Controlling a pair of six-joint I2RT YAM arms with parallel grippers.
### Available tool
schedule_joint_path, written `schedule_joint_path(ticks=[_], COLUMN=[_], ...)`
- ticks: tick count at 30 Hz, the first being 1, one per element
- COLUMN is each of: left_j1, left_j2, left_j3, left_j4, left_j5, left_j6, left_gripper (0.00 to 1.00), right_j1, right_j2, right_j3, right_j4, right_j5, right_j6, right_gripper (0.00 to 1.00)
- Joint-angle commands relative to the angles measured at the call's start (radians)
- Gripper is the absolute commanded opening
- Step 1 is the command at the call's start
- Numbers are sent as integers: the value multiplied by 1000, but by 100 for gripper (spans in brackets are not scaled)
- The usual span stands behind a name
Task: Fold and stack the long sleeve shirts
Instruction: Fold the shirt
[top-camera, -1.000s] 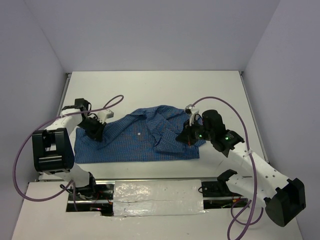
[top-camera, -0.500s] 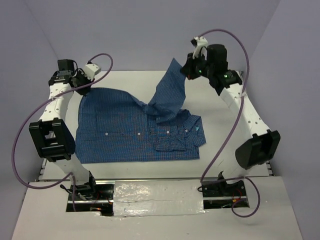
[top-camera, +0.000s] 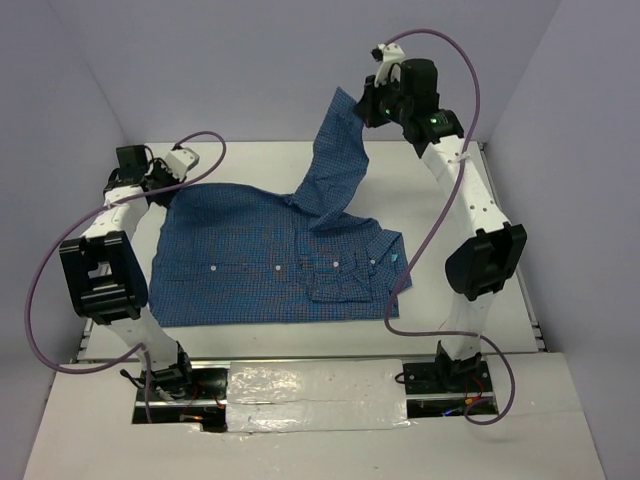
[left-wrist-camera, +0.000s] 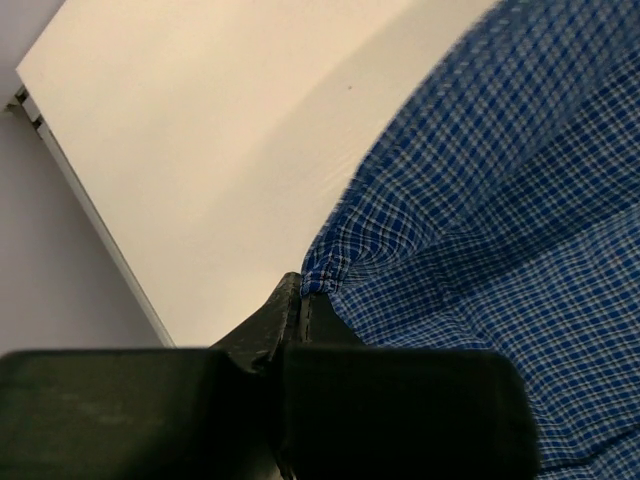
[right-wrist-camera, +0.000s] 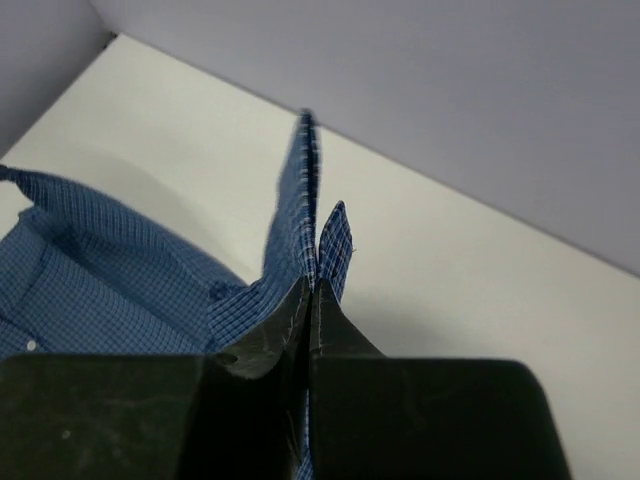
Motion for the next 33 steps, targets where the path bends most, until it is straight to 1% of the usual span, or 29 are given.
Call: schedule_joint_path(ticks=[1, 2, 5, 9, 11, 13, 14, 16, 17, 18, 19, 20, 21, 22, 23, 24, 25, 26, 27, 28, 30, 33], left_j1=[20, 23, 31, 32, 31, 32, 35, 47, 52, 61, 79, 90, 101, 119, 126, 135, 136, 138, 139, 140, 141, 146], left_j2=[-51, -50, -39, -40, -42, -48, -51, -66, -76, -97, -109, -140, -157, -174, -191, -220, -234, -261, -277, -290, -324, -332], left_j3=[24, 37, 57, 50, 38, 25, 13, -4, -18, -24, -41, -50, -58, -70, -94, -108, -145, -165, -188, -237, -298, -340], left_j4=[111, 105, 93, 91, 91, 93, 91, 88, 82, 73, 48, 30, 7, -18, -91, -140, -188, -266, -289, -305, -335, -343], left_j5=[47, 53, 79, 107, 110, 110, 113, 124, 146, 165, 188, 235, 258, 280, 298, 330, 337, 340, 332, 325, 287, 250], left_j6=[17, 10, 5, 11, 16, 25, 31, 56, 69, 88, 137, 169, 204, 284, 342, 405, 535, 601, 650, 738, 833, 904], left_gripper=[0, 0, 0, 0, 0, 0, 0, 0, 0, 0, 0, 0, 0, 0, 0, 0, 0, 0, 0, 0, 0, 0], right_j1=[-11, -11, -11, -11, -10, -2, 5, 22, 24, 24, 24, 24, 24, 24, 22, 24, 24, 28, 32, 36, 96, 151], right_j2=[18, 31, 58, 55, 51, 34, 20, -46, -72, -133, -170, -207, -287, -332, -374, -459, -504, -582, -615, -648, -740, -774], right_j3=[171, 234, 289, 268, 246, 214, 163, 92, 14, -25, -107, -152, -193, -242, -329, -373, -422, -515, -557, -600, -742, -842], right_j4=[62, 51, 62, 97, 91, 85, 83, 88, 95, 103, 111, 124, 129, 135, 143, 146, 152, 163, 168, 171, 181, 166], right_j5=[7, 7, -1, -19, -77, -120, -125, -125, -137, -141, -141, -139, -138, -134, -133, -139, -153, -170, -199, -206, -210, -223], right_j6=[-5, -1, 13, 41, 38, 9, -17, -72, -86, -93, -100, -106, -119, -128, -142, -143, -143, -137, -133, -127, -100, -64], right_gripper=[0, 0, 0, 0, 0, 0, 0, 0, 0, 0, 0, 0, 0, 0, 0, 0, 0, 0, 0, 0, 0, 0])
